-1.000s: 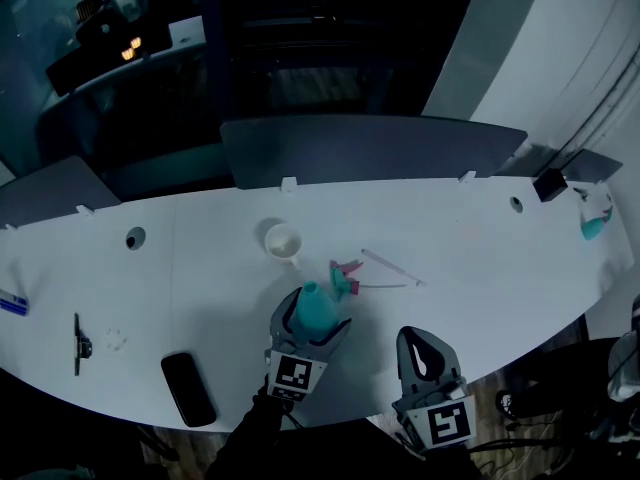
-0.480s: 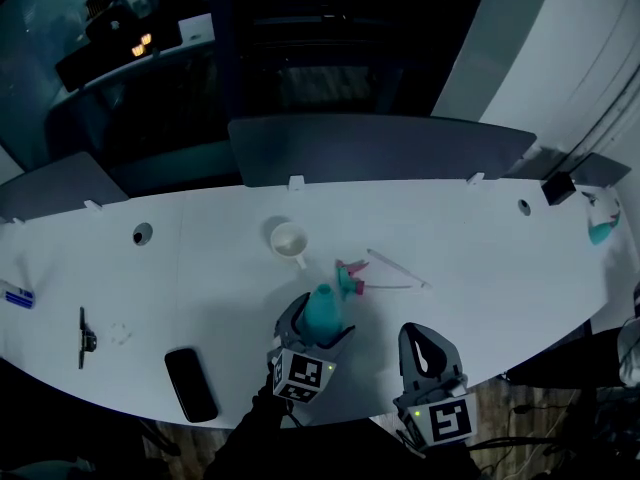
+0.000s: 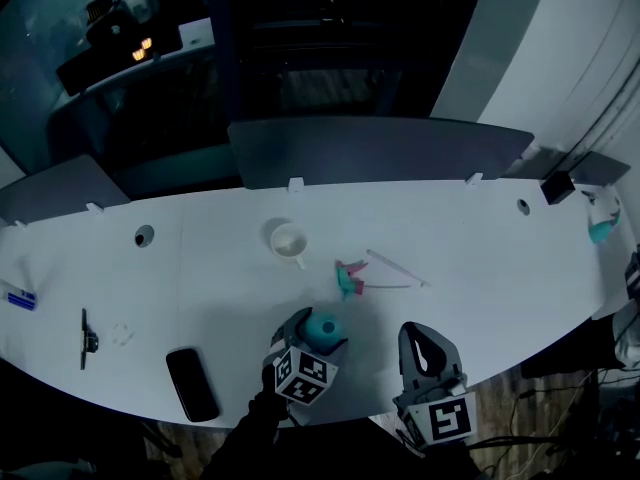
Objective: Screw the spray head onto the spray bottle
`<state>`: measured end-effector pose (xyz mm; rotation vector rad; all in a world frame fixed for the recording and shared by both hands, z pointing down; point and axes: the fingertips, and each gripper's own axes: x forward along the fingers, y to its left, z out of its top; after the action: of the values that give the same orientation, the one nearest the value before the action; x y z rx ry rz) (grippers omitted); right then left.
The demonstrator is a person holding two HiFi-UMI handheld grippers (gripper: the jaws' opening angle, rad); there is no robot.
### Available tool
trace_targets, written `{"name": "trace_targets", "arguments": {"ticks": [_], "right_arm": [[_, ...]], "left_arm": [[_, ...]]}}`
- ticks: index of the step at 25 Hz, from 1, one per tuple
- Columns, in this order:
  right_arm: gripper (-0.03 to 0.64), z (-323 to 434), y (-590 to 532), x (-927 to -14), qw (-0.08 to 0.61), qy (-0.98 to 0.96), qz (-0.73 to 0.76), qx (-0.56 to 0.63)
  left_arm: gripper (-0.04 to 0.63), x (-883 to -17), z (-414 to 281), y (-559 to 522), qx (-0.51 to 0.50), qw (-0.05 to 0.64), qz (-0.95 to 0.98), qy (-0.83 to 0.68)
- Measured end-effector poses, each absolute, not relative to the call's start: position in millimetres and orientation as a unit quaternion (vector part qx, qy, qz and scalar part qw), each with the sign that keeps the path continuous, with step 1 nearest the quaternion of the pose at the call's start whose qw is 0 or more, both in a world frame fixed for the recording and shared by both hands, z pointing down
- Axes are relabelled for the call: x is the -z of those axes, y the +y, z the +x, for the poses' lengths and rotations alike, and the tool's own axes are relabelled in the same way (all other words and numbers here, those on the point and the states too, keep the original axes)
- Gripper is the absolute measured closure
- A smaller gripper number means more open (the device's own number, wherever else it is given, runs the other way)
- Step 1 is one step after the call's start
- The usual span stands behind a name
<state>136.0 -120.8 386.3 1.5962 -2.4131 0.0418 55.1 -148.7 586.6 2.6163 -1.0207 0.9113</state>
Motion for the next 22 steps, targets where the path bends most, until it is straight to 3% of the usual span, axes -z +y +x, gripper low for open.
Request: {"name": "trace_targets", "arguments": {"ticks": [5, 10, 16, 22], "right_arm": [[0.609, 134.6, -121.4, -387.9, 0.137, -0.832, 0.538, -0.007], [0.609, 130.8, -140.4, -405.1, 0.199, -0.859, 0.472, -0.004], [0.606, 106.7, -177.7, -455.2, 0.375, -0.878, 0.296, 0.033], [0.534, 94.0, -200.1, -516.0, 0.571, -0.814, 0.106, -0.009]], "left_arm": [[0.181, -586.8, 55.6, -147.7, -0.308, 0.093, 0.885, -0.337], [0.181, -587.9, 57.3, -142.2, -0.311, 0.085, 0.892, -0.315], [0.181, -588.7, 57.8, -139.4, -0.313, 0.080, 0.896, -0.304], [0.181, -588.3, 58.5, -137.4, -0.314, 0.077, 0.898, -0.298]]}}
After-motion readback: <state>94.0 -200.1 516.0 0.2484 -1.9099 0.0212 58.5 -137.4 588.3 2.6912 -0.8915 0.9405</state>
